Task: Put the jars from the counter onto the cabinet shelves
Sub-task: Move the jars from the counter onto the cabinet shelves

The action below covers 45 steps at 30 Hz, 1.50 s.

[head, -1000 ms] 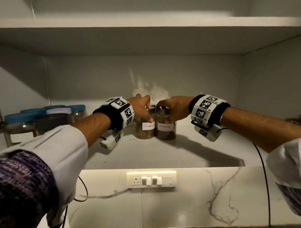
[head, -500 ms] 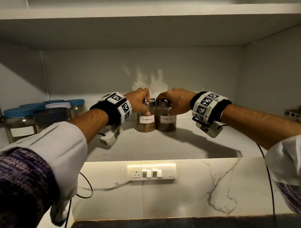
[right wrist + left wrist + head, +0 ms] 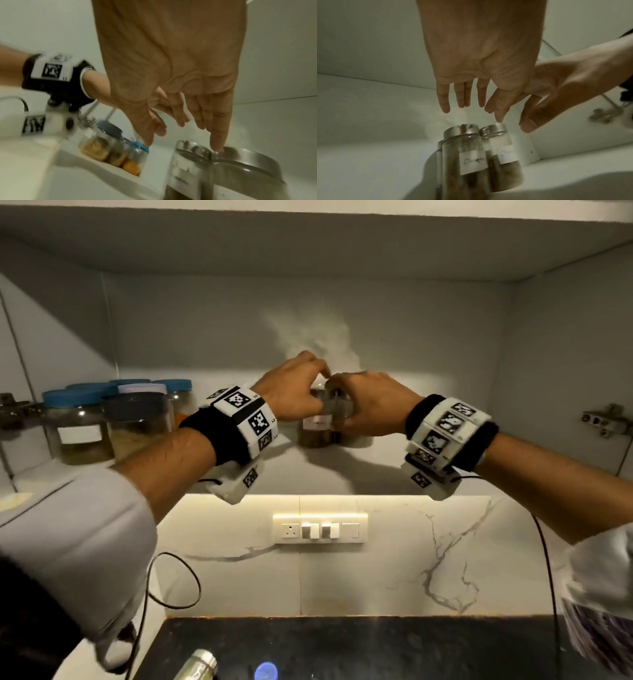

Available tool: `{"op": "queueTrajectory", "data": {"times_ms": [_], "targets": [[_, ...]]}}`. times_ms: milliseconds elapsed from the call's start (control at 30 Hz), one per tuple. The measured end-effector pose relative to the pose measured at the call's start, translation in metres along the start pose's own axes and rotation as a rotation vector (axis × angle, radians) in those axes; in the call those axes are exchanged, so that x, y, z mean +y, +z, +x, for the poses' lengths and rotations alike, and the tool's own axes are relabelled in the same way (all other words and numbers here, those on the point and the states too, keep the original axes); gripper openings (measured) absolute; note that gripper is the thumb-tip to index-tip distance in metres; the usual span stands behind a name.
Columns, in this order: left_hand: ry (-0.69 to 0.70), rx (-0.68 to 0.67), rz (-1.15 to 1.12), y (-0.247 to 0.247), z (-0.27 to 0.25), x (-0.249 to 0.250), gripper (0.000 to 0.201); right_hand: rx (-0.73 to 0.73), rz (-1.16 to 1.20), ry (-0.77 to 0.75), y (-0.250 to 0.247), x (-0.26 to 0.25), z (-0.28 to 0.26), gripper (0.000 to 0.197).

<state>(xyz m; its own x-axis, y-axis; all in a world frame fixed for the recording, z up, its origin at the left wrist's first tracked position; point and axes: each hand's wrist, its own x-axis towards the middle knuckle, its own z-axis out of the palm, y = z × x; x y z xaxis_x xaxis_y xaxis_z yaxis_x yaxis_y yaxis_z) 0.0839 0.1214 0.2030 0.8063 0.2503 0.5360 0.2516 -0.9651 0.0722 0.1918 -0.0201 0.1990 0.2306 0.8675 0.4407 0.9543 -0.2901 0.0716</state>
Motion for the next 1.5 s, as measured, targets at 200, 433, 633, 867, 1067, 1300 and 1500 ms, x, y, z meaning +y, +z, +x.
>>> {"op": "queueTrajectory", "data": {"times_ms": [200,433,633,867,1067,1300,1500], "targets": [[0.111,0.237,-0.304,-0.004,-0.127,0.026,0.029,0.073,0.499,-0.159,0.019,-0.064,-0.099,0.030],[-0.352,0.084,-0.603,0.103,-0.280,-0.010,0.008,-0.144,0.919,0.092,0.168,-0.115,-0.184,0.019],[-0.950,-0.230,-0.446,0.232,-0.419,-0.095,0.021,-0.425,0.880,0.383,0.342,-0.148,-0.238,0.005],[-1.317,-0.354,-0.328,0.316,-0.491,-0.151,0.038,-0.608,0.750,0.554,0.433,-0.166,-0.224,0.019],[-1.244,-0.367,-0.155,0.350,-0.463,-0.165,0.065,-0.612,0.773,0.412,0.479,-0.196,-0.139,0.036],[-1.231,-0.561,-0.124,0.404,-0.408,-0.212,0.095,-0.732,0.813,0.482,0.523,-0.186,-0.097,0.037],[-1.256,-0.566,-0.193,0.423,-0.398,-0.216,0.080,-0.712,0.972,0.594,0.525,-0.150,-0.143,0.030]]}}
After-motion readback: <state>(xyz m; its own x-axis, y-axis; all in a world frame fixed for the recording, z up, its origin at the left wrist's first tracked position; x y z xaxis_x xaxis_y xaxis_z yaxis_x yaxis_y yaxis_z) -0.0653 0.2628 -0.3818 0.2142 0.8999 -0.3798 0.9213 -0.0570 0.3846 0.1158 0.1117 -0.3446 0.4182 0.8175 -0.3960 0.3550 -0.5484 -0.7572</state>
